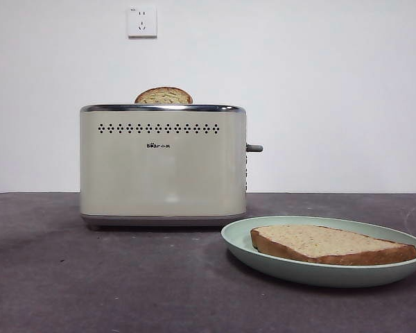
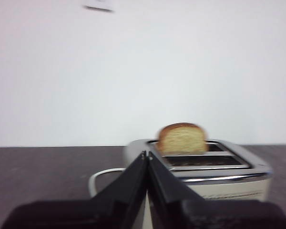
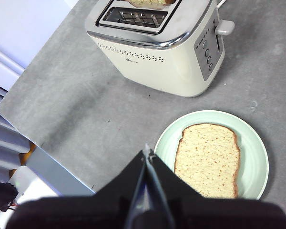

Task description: Take the bread from the toaster,put the bread on the plate,put the plate on the table

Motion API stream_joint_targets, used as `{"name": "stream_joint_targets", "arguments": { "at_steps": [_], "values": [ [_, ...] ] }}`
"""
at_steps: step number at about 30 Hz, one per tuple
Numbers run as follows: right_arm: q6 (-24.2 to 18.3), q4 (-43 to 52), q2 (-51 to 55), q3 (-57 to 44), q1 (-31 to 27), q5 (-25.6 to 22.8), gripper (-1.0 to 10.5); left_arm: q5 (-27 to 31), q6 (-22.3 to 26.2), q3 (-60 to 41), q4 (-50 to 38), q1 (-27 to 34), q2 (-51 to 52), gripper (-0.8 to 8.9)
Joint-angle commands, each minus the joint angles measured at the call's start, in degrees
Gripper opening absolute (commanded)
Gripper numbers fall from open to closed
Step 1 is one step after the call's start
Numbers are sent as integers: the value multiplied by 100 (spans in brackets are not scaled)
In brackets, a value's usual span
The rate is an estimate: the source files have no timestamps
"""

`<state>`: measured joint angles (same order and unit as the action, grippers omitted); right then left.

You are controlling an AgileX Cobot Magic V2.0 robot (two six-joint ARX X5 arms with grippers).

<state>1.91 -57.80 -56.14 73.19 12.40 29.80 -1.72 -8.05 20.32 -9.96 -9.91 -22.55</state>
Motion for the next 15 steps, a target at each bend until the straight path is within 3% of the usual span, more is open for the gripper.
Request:
{"name": "stream_joint_targets", "arguments": {
  "at_steps": [1,6,10,15],
  "values": [
    [-26,31,2,-24,-2,-17,1,-9,-149,-435,-72,348,352,-4],
    [-26,31,2,-24,-2,-15,1,15,-175,-1248,-66,839,1104,-4],
    [-26,31,2,-24,-2,-15,1,20,-487,-1954,-52,1012,1731,-4],
    [-26,28,4,-24,-4,-17,1,586,-581,-2011,1652,1032,2240,-4]
  ]
}}
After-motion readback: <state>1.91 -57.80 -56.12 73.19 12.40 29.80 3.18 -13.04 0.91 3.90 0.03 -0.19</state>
